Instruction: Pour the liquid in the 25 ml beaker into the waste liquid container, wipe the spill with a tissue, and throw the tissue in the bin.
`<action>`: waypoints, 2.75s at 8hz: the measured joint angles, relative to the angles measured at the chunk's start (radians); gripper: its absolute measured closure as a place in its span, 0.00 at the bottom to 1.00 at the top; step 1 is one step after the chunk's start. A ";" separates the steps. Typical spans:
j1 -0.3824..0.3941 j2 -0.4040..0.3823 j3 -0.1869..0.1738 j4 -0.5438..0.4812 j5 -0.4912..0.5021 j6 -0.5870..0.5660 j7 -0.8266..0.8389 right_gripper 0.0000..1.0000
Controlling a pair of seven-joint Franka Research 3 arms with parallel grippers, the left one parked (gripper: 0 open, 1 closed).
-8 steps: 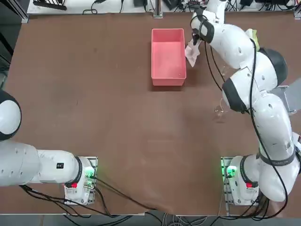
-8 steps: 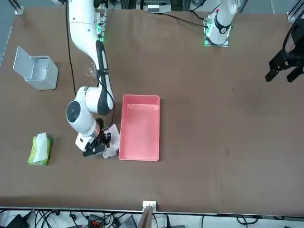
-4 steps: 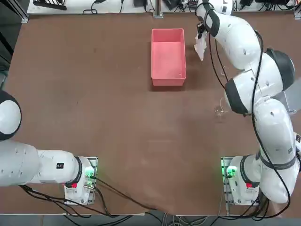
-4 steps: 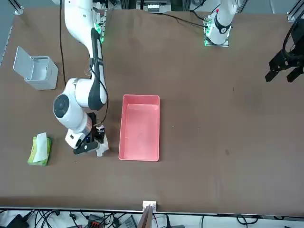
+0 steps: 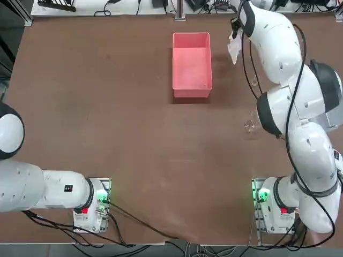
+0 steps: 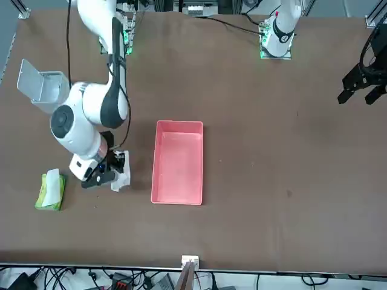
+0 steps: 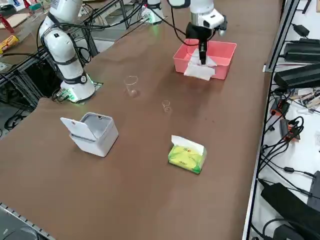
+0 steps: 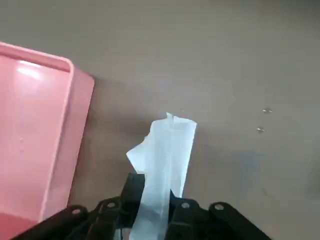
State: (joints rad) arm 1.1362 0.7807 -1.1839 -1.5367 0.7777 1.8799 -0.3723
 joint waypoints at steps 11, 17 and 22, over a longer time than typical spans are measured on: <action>0.124 0.001 -0.592 -0.263 -0.068 -0.463 -0.533 0.95; 0.013 0.004 -0.665 -0.396 -0.153 -0.460 -0.764 0.95; -0.060 0.013 -0.661 -0.509 -0.153 -0.397 -0.865 0.95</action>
State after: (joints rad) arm 1.0758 0.7939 -1.8446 -2.0453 0.6242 1.4831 -1.2371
